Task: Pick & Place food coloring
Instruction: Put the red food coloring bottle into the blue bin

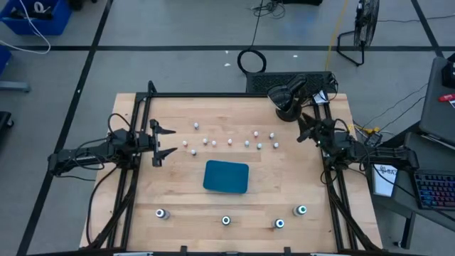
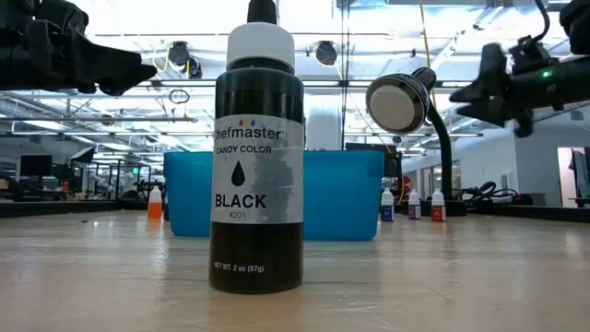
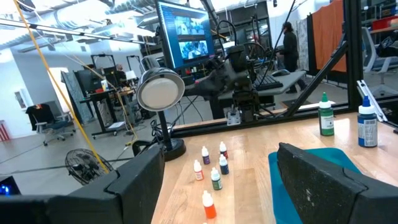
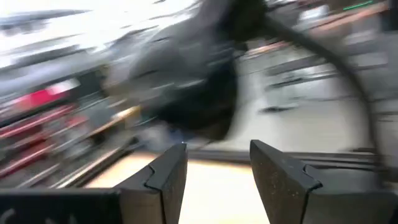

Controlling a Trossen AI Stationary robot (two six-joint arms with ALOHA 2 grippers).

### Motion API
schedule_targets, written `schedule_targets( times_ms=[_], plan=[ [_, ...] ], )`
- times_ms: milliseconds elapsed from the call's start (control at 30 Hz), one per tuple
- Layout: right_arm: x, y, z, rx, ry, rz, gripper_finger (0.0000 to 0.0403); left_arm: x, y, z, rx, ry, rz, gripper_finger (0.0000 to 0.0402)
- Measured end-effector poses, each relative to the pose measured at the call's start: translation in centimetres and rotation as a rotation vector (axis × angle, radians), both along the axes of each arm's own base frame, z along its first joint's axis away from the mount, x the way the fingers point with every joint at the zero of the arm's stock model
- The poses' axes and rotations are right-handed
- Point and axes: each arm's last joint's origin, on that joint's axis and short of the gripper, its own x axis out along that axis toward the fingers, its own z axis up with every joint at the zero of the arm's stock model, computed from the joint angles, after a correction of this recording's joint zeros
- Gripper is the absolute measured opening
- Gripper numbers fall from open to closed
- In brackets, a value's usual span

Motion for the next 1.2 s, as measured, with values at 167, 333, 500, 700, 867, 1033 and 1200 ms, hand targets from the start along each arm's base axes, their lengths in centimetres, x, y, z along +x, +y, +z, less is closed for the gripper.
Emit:
schedule_targets(
  times_ms=[167, 333, 500, 700, 867, 1033, 1200],
  plan=[
    [0.4, 0.5, 4.8, 0.046, 0.031, 0.216, 0.0167, 0.0, 0.0, 0.0, 0.0, 0.0, 0.0, 0.0306],
    [2.4, 0.3, 9.4, 0.213, 0.369, 0.197, 0.0167, 0.0, 0.0, 0.0, 0.0, 0.0, 0.0, 0.0306],
    [7.1, 0.1, 13.5, 0.406, 0.646, 0.304, 0.0167, 0.0, 0.0, 0.0, 0.0, 0.0, 0.0, 0.0306],
    [13.1, -0.3, 14.0, 0.611, 0.949, 0.387, 0.0167, 0.0, 0.0, 0.0, 0.0, 0.0, 0.0, 0.0306],
    [15.4, -0.6, 11.0, 0.752, 1.195, 0.349, 0.0167, 0.0, 0.0, 0.0, 0.0, 0.0, 0.0, 0.0306],
    [16.2, -0.9, 8.1, 0.832, 1.318, 0.301, 0.0167, 0.0, 0.0, 0.0, 0.0, 0.0, 0.0, 0.0306],
    [16.0, -1.2, 5.8, 0.842, 1.327, 0.288, 0.0167, 0.0, 0.0, 0.0, 0.0, 0.0, 0.0, 0.0306]
  ],
)
